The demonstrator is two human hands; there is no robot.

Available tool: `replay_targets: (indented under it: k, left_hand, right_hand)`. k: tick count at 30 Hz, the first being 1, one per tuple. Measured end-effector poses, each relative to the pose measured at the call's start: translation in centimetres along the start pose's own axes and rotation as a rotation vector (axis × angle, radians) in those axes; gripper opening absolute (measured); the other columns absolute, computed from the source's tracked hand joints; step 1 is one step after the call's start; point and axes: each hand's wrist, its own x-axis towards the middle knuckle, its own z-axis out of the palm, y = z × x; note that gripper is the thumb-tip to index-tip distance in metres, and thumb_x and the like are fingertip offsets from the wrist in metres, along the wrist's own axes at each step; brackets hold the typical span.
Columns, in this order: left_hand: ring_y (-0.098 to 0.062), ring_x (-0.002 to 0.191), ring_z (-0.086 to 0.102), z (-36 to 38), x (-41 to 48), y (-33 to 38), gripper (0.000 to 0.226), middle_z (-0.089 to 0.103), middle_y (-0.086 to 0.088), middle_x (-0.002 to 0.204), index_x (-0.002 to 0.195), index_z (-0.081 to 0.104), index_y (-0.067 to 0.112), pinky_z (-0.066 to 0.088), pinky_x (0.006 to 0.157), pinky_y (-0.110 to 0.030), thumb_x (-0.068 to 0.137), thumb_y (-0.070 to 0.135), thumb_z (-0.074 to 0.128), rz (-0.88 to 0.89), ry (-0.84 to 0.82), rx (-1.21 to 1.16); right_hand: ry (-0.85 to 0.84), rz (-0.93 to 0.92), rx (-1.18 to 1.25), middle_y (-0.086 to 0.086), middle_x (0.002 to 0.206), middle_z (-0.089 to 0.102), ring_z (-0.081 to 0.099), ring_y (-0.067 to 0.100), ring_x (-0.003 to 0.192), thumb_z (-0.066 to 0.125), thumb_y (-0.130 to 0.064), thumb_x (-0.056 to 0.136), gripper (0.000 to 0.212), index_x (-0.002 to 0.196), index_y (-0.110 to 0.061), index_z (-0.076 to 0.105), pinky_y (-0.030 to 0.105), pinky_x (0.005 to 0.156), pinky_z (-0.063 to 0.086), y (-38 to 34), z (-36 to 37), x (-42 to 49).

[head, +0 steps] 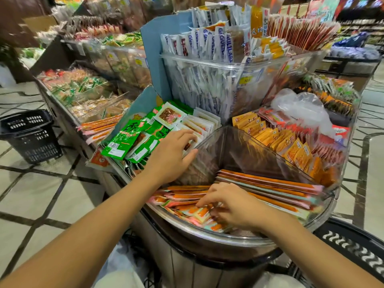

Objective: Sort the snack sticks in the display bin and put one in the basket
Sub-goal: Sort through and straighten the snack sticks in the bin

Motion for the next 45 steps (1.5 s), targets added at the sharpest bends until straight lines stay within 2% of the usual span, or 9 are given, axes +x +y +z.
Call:
replay_targets:
  k: [11, 17, 20, 23, 26, 34, 37, 40, 45]
  left_hand:
    - [-0.014, 0.126, 0.048, -0.1, -0.1, 0.2, 0.029, 0.058, 0.005, 0.135, 0.122, 0.062, 0.02, 0.039, 0.106, -0.032, 0.098, 0.035, 0.059, -0.013, 0.014, -0.001]
    - [-0.015, 0.127, 0.048, 0.0, 0.0, 0.1, 0.03, 0.058, 0.005, 0.136, 0.123, 0.063, 0.02, 0.04, 0.107, -0.034, 0.098, 0.037, 0.059, -0.011, 0.012, 0.0]
    - [-0.014, 0.128, 0.047, 0.0, 0.0, 0.1, 0.031, 0.057, 0.006, 0.138, 0.124, 0.063, 0.02, 0.039, 0.108, -0.033, 0.099, 0.037, 0.059, -0.014, 0.012, -0.006]
    - [-0.013, 0.13, 0.047, -0.1, 0.0, 0.2, 0.03, 0.057, 0.007, 0.139, 0.124, 0.063, 0.021, 0.037, 0.109, -0.03, 0.099, 0.037, 0.059, -0.008, 0.02, 0.003]
    - [-0.013, 0.129, 0.047, -0.1, 0.0, 0.3, 0.031, 0.056, 0.008, 0.139, 0.125, 0.063, 0.022, 0.038, 0.11, -0.031, 0.099, 0.039, 0.057, 0.003, 0.02, 0.033]
    - [-0.017, 0.095, 0.062, -0.7, 0.3, 1.6, 0.015, 0.068, 0.006, 0.103, 0.1, 0.07, 0.02, 0.055, 0.082, -0.036, 0.092, 0.032, 0.065, 0.149, 0.092, 0.179]
    - [-0.005, 0.087, 0.056, -1.5, -0.1, 5.1, 0.035, 0.066, 0.014, 0.09, 0.093, 0.069, 0.027, 0.048, 0.076, -0.028, 0.092, 0.054, 0.046, 0.076, 0.089, -0.046]
    - [0.0, 0.092, 0.062, -0.9, -1.8, 9.2, 0.044, 0.07, 0.017, 0.094, 0.101, 0.07, 0.031, 0.051, 0.082, -0.029, 0.087, 0.067, 0.048, -0.036, -0.211, -0.491]
    - [0.005, 0.074, 0.06, 1.9, -3.6, 10.8, 0.012, 0.067, 0.018, 0.078, 0.096, 0.068, 0.03, 0.048, 0.072, -0.024, 0.089, 0.04, 0.072, -0.052, -0.249, -0.635]
  right_hand:
    - [0.208, -0.024, 0.273, -0.016, 0.1, 0.058, 0.057, 0.009, 0.092, 0.08, -0.018, 0.081, 0.019, 0.091, -0.031, 0.071, 0.034, 0.086, 0.05, -0.8, -0.8, -0.5]
    - [0.387, 0.011, 0.62, 0.009, 0.085, 0.07, 0.064, 0.033, 0.079, 0.082, -0.013, 0.081, 0.013, 0.089, -0.02, 0.074, 0.055, 0.076, 0.054, -1.9, -3.2, -1.3]
    - [0.566, 0.036, 0.732, 0.022, 0.08, 0.066, 0.061, 0.038, 0.071, 0.082, -0.007, 0.08, 0.015, 0.086, -0.008, 0.069, 0.05, 0.069, 0.052, -2.0, -5.2, -1.5]
    - [0.717, 0.083, 0.705, 0.014, 0.067, 0.066, 0.062, 0.017, 0.059, 0.078, -0.013, 0.085, 0.02, 0.083, -0.005, 0.06, 0.025, 0.057, 0.047, -1.7, -7.4, -1.8]
    - [0.807, 0.113, 0.608, 0.012, 0.066, 0.066, 0.064, 0.02, 0.054, 0.075, -0.019, 0.09, 0.021, 0.089, -0.007, 0.057, 0.022, 0.051, 0.048, -1.6, -9.2, -2.5]
    - [0.916, 0.164, 0.361, 0.004, 0.068, 0.07, 0.066, 0.018, 0.056, 0.066, -0.035, 0.095, 0.013, 0.087, -0.026, 0.062, 0.051, 0.058, 0.056, -2.4, -12.3, -4.9]
    - [0.95, 0.172, 0.446, 0.013, 0.071, 0.067, 0.066, 0.023, 0.054, 0.061, -0.036, 0.097, 0.02, 0.088, -0.018, 0.064, 0.044, 0.052, 0.054, -2.9, -13.2, -5.6]
    - [0.987, 0.145, 0.574, 0.014, 0.072, 0.067, 0.065, 0.025, 0.051, 0.062, -0.031, 0.097, 0.022, 0.087, -0.012, 0.066, 0.033, 0.046, 0.049, -2.8, -13.8, -5.8]
    - [1.0, 0.139, 0.653, -0.002, 0.055, 0.06, 0.056, 0.021, 0.044, 0.066, -0.015, 0.096, 0.013, 0.084, -0.009, 0.067, 0.021, 0.042, 0.044, -2.8, -14.2, -6.0]
